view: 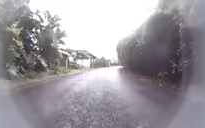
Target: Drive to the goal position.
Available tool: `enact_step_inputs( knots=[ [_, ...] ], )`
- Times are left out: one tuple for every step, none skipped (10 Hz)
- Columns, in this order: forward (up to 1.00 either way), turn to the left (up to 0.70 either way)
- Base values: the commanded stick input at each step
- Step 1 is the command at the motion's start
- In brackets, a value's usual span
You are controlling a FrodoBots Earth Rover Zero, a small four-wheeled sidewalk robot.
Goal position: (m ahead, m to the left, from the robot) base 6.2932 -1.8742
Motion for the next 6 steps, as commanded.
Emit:
enact_step_inputs(
  knots=[
    [0.7, 0.0],
    [0.7, 0.0],
    [0.7, 0.0],
    [0.7, 0.0],
    [0.7, 0.0],
    [0.7, 0.0]
  ],
)
